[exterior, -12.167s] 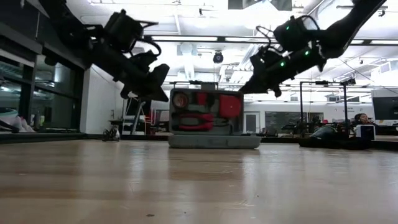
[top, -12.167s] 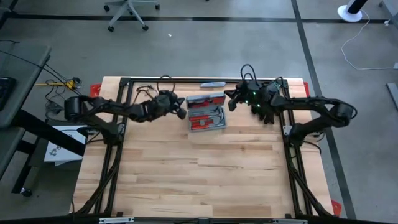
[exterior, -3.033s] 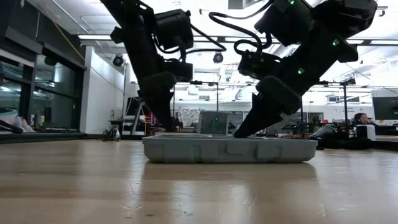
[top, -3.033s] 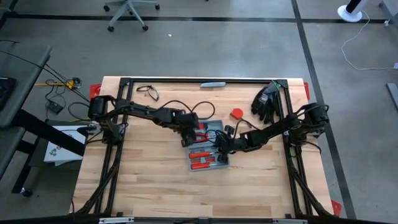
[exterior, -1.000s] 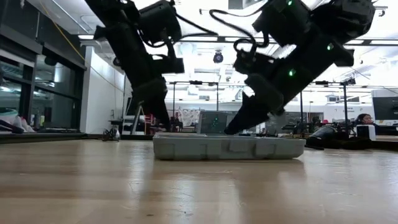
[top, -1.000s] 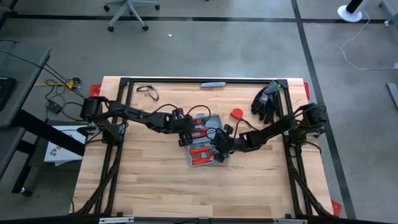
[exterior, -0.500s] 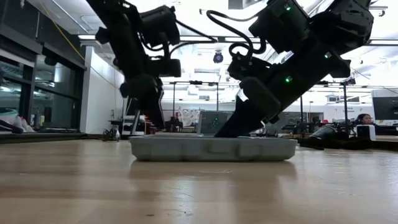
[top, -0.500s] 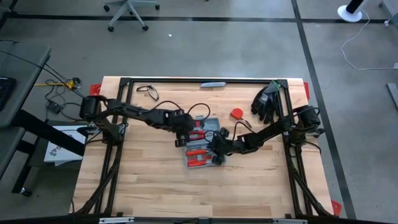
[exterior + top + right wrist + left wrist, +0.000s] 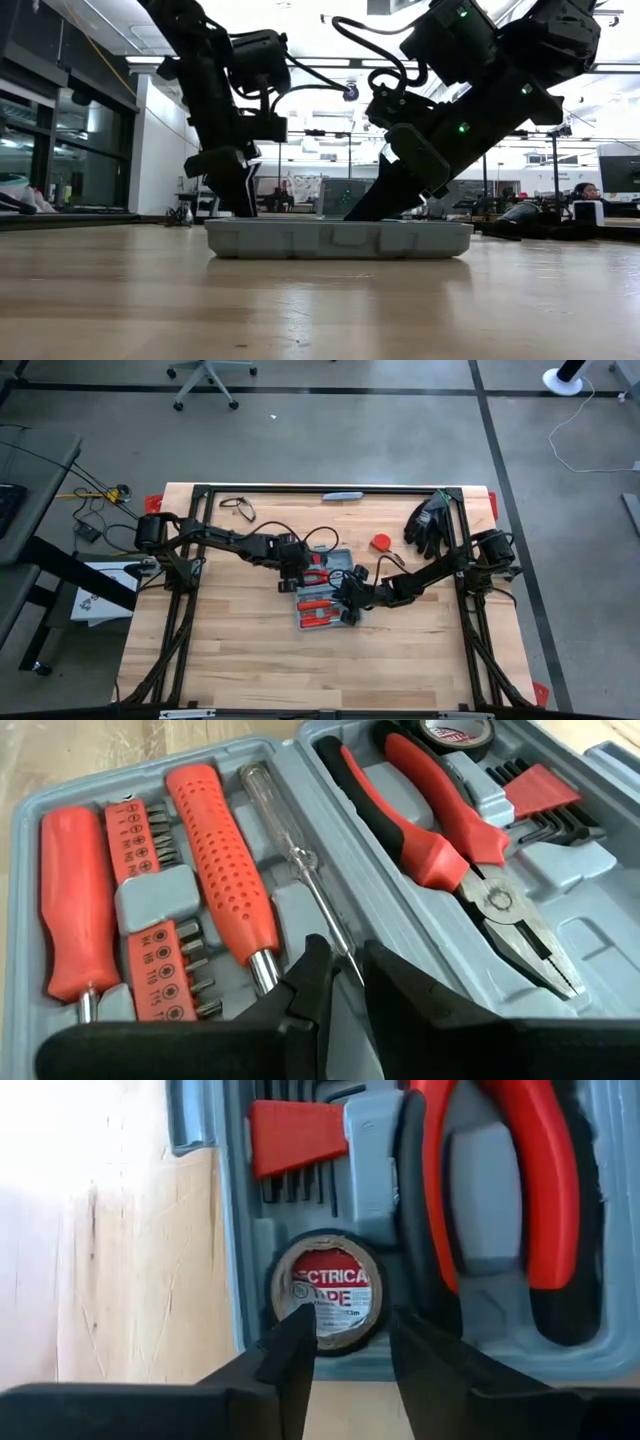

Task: Prefit tool cases
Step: Remove the black electrical tape from the gray tool case

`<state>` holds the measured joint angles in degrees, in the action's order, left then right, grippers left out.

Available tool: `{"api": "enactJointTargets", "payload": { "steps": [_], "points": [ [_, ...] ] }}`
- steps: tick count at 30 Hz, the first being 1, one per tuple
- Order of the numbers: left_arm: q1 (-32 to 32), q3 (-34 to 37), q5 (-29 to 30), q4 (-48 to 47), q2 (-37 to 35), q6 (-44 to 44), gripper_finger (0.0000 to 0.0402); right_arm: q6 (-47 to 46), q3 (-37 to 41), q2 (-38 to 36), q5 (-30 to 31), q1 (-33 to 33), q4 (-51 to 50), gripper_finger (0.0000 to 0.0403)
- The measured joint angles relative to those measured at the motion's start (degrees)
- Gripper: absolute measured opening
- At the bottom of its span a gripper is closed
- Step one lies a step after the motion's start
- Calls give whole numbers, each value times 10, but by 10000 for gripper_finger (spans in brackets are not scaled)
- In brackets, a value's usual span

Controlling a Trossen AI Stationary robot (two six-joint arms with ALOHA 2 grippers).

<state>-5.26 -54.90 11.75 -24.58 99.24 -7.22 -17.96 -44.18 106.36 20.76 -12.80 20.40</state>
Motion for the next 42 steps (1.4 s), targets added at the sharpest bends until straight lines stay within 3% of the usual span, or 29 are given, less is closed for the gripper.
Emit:
{"api": "enactJointTargets", "payload": {
  "steps": [7,14,42],
  "points": [
    [2,-4,-13,18,50,14,85,0,0,-1,0,0,-1,55],
    [18,-4,56,21,61,67,12,0,0,-1,3,0,-1,55],
    [39,2,105,-5,-111,87,0,-2,0,-1,4,0,-4,55]
  ]
}}
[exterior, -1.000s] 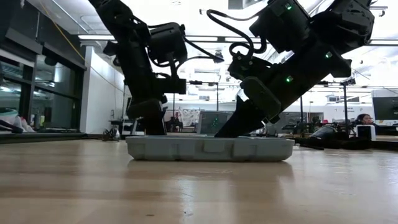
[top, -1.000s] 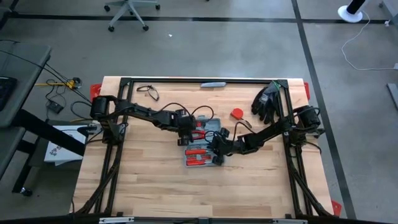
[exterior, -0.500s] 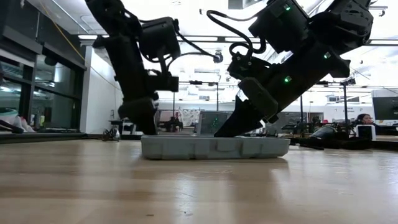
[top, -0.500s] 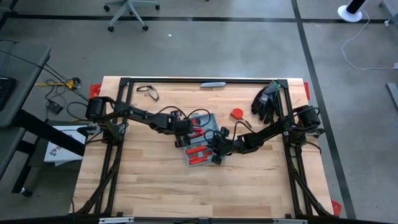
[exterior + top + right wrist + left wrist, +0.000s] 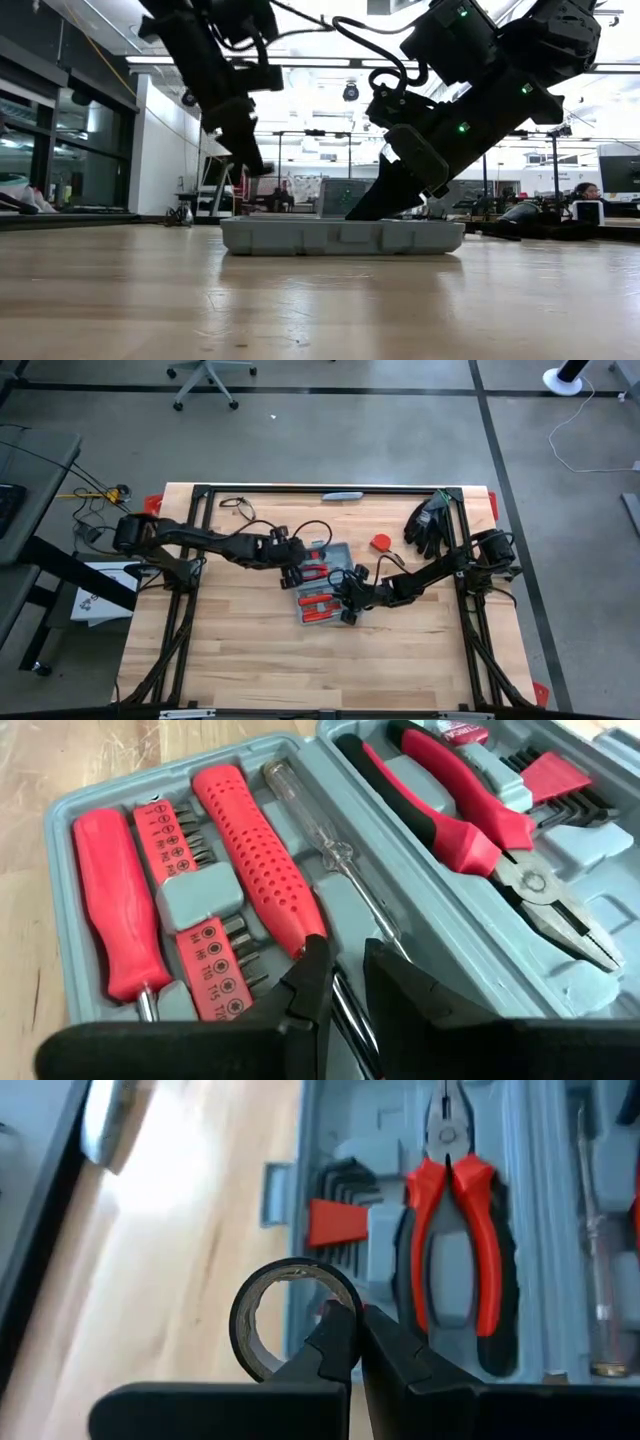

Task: Prefit tool cases
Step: Remove the black electrical tape from the gray tool case

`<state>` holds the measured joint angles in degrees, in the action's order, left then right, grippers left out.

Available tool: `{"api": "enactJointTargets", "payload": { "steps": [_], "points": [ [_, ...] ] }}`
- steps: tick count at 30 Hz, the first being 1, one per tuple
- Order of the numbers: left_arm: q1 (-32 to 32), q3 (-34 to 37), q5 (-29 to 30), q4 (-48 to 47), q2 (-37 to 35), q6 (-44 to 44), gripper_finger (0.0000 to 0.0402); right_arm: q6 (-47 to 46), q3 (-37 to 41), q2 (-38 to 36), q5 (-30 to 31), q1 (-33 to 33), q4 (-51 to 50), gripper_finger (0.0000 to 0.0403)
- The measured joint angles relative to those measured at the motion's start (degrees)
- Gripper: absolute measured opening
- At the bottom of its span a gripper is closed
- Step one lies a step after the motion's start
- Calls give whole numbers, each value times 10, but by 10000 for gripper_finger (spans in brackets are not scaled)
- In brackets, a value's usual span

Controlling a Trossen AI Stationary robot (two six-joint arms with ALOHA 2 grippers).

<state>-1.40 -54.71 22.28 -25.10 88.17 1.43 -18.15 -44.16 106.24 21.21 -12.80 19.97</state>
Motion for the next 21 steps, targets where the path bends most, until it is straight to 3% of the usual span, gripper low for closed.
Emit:
{"api": "enactJointTargets", "payload": {
  "steps": [8,21],
  "points": [
    [-15,-1,69,-155,-47,39,0,0,0,0,0,0,0,55],
    [-32,-1,54,-323,-102,84,0,-1,0,0,0,0,-6,55]
  ]
}}
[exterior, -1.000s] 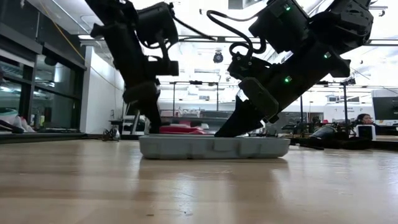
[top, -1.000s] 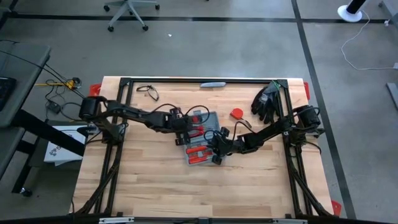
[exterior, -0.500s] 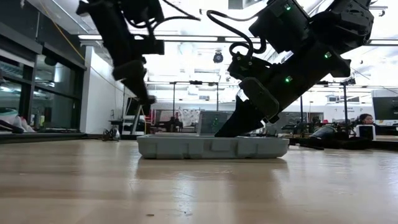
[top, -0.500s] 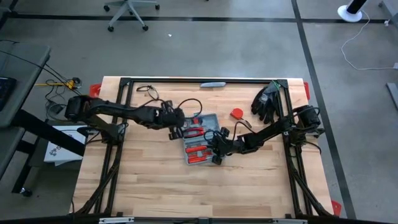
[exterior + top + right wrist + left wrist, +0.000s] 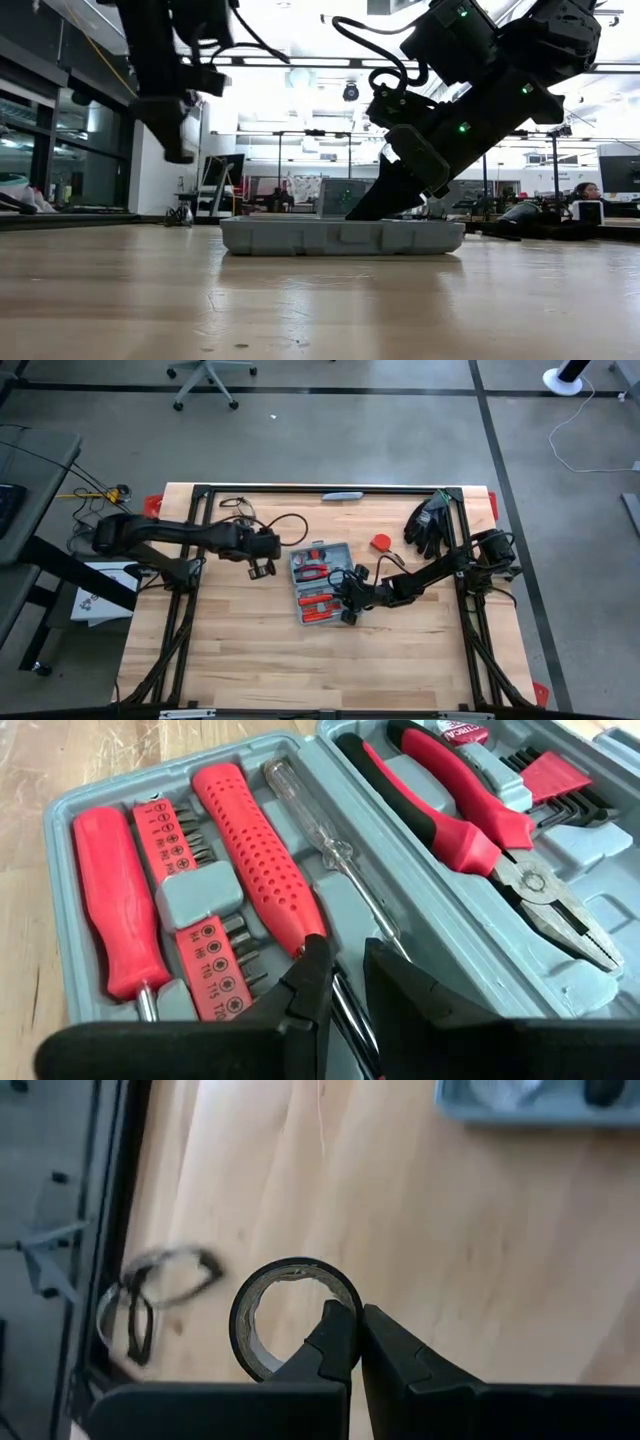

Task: Prefit tool cases
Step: Remove the black electrical tape from the gray tool case

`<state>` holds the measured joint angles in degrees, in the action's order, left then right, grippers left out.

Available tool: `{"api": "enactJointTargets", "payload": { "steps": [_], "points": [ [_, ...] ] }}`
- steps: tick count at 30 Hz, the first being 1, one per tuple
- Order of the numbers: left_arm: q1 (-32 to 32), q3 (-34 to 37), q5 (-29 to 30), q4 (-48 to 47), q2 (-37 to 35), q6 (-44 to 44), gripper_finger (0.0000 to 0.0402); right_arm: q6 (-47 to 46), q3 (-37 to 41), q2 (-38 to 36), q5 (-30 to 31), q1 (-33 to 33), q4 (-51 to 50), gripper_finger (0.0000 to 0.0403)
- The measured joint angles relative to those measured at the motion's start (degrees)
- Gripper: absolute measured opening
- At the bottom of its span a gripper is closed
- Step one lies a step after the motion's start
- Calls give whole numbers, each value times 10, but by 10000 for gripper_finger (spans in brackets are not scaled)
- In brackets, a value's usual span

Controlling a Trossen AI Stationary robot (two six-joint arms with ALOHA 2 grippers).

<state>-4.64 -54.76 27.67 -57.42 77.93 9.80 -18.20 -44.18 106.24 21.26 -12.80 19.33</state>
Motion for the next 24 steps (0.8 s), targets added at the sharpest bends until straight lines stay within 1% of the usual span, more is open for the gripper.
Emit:
{"api": "enactJointTargets", "payload": {
  "steps": [4,10,14,18,24],
  "points": [
    [0,0,-1,-41,-54,24,0,-10,-1,0,2,0,-4,55],
    [-1,0,9,-43,-143,77,2,-10,-1,0,2,0,-4,55],
    [-4,0,15,-43,-183,103,14,-10,-1,0,2,0,-4,55],
    [-4,0,34,-42,-198,111,25,-10,0,0,2,0,-3,55],
    [-4,0,67,-41,-193,111,29,-10,0,0,2,0,-2,55]
  ]
}}
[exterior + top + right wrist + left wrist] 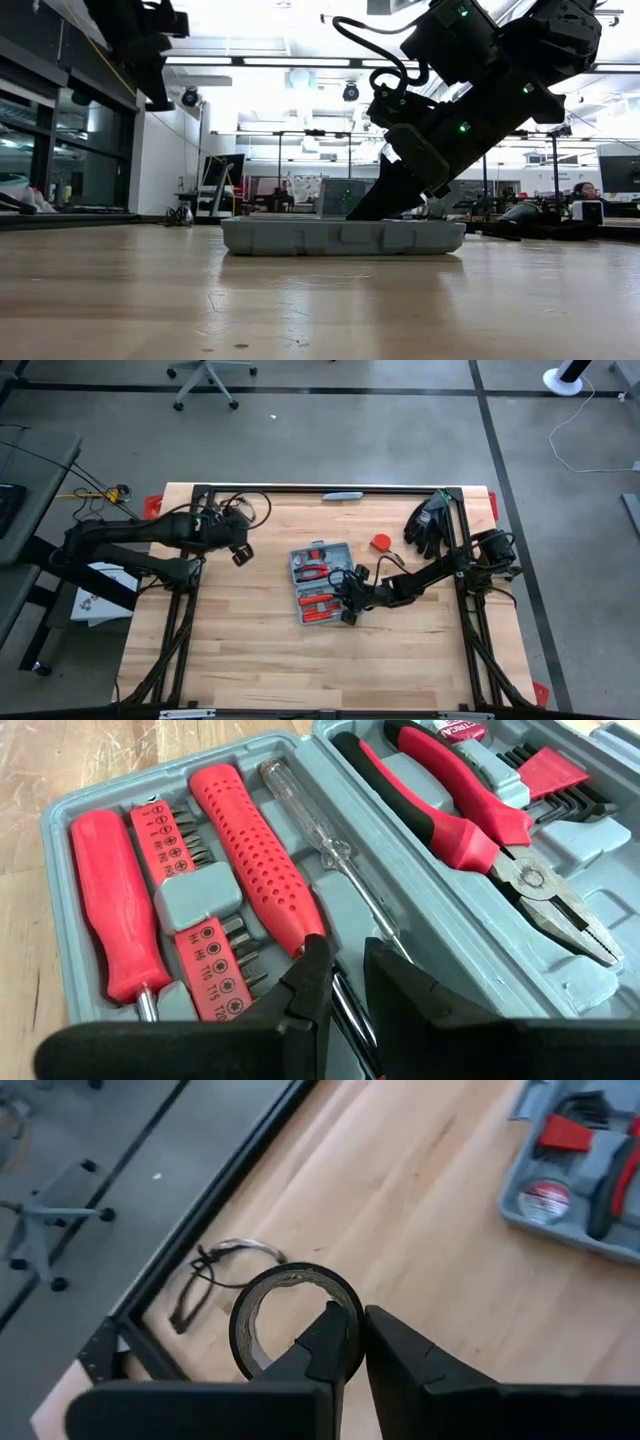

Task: Prefit tool cases
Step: Remove the black electrical tape from the gray tool case

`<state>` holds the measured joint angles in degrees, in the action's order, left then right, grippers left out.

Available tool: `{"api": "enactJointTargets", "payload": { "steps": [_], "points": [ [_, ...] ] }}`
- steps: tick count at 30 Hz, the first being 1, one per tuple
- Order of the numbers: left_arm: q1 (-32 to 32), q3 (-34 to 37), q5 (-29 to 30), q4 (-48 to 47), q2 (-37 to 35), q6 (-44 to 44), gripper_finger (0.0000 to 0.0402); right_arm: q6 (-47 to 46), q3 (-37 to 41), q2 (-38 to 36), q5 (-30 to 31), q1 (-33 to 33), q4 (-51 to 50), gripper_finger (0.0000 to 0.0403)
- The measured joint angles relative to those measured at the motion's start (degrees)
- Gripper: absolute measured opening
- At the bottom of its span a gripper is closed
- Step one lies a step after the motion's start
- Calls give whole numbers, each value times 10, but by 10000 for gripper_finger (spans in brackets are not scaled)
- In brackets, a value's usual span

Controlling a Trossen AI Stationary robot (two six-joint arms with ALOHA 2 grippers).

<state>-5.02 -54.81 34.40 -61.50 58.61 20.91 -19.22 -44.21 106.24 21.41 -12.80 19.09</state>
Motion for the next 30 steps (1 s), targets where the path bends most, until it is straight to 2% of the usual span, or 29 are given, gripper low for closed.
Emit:
{"api": "enactJointTargets", "payload": {
  "steps": [13,30],
  "points": [
    [0,46,8,13,0,1,31,0,0,0,0,0,0,55],
    [0,53,11,14,0,6,31,0,0,0,-3,0,1,55]
  ]
}}
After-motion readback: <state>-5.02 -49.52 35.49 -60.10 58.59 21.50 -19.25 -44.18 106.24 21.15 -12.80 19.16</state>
